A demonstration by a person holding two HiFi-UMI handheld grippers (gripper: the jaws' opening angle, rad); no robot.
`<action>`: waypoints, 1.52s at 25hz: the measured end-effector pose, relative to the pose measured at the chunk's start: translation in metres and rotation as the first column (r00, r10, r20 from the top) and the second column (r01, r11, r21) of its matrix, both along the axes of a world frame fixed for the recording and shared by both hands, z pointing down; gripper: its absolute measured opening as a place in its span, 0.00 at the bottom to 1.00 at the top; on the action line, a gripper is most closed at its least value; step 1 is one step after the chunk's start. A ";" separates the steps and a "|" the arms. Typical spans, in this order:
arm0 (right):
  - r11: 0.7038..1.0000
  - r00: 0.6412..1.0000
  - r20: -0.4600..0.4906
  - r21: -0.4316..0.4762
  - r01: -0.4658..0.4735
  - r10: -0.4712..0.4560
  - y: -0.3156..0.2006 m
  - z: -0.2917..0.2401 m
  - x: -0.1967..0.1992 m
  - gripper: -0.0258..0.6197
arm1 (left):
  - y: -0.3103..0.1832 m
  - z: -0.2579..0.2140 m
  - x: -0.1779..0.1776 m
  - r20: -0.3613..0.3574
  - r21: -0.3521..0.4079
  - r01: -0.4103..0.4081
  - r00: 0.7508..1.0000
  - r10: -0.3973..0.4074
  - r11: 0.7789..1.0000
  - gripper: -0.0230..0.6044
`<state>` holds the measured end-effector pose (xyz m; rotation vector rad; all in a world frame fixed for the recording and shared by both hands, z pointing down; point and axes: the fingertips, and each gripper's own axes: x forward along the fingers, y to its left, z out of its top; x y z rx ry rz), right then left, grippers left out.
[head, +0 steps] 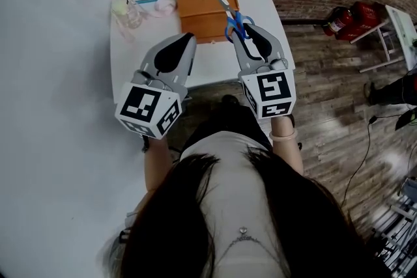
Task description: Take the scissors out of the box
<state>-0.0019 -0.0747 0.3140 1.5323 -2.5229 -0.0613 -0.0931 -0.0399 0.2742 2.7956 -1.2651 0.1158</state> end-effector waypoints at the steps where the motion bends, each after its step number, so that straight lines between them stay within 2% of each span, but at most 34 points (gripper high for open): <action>1: 1.000 1.000 0.001 0.004 -0.002 0.002 0.002 -0.002 -0.001 0.19 | 0.001 -0.001 0.000 -0.003 0.002 -0.004 1.000 0.004 1.000 0.04; 13: 0.999 1.000 0.005 0.049 -0.015 0.015 0.011 -0.021 0.004 0.19 | 0.003 -0.007 0.007 -0.021 0.021 -0.018 1.000 0.019 1.000 0.04; 21: 0.997 1.000 0.022 0.078 0.003 -0.005 0.015 -0.038 0.019 0.19 | 0.004 -0.013 0.028 -0.017 0.020 -0.014 1.000 0.014 1.000 0.04; 38: 0.990 0.987 0.130 0.116 0.083 -0.098 0.038 -0.059 0.045 0.19 | 0.022 -0.011 0.046 0.010 -0.003 0.085 0.996 -0.084 0.996 0.04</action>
